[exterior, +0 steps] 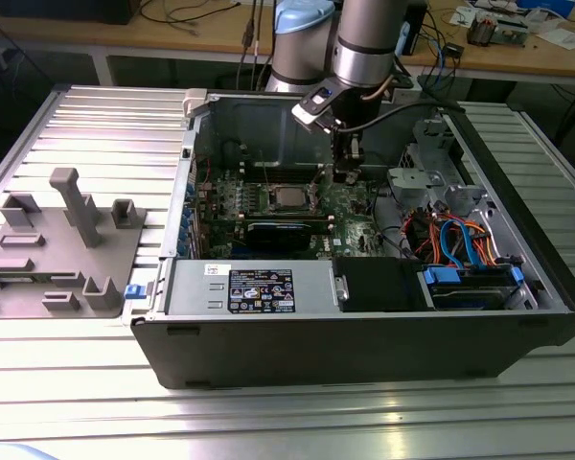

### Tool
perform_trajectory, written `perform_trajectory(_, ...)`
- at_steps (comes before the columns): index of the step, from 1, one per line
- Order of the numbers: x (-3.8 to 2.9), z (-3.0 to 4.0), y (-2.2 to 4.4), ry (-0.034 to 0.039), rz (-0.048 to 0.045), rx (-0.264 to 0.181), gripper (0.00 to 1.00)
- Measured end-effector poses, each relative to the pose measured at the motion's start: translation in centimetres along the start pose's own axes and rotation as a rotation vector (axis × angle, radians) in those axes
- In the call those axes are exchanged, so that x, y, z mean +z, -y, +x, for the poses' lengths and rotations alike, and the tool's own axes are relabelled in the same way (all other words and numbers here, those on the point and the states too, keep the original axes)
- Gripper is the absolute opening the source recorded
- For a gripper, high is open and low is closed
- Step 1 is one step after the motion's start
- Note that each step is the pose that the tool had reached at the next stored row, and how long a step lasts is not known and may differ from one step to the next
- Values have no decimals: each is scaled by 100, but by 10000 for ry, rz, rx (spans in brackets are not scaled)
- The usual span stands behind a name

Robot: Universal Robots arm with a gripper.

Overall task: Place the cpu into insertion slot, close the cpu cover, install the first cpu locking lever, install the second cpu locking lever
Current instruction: 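Close the cpu cover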

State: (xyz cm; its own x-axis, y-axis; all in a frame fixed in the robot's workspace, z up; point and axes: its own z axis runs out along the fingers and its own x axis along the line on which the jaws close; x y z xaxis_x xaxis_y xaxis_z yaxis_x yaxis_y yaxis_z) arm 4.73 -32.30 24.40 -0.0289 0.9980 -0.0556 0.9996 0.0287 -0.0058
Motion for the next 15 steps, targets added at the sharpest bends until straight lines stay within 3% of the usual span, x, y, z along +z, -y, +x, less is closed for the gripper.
perform_trajectory(10, 1, 3, 101, -1, 0, 0, 11)
perform_trajectory(15, 1, 3, 106, -1, 0, 0, 11)
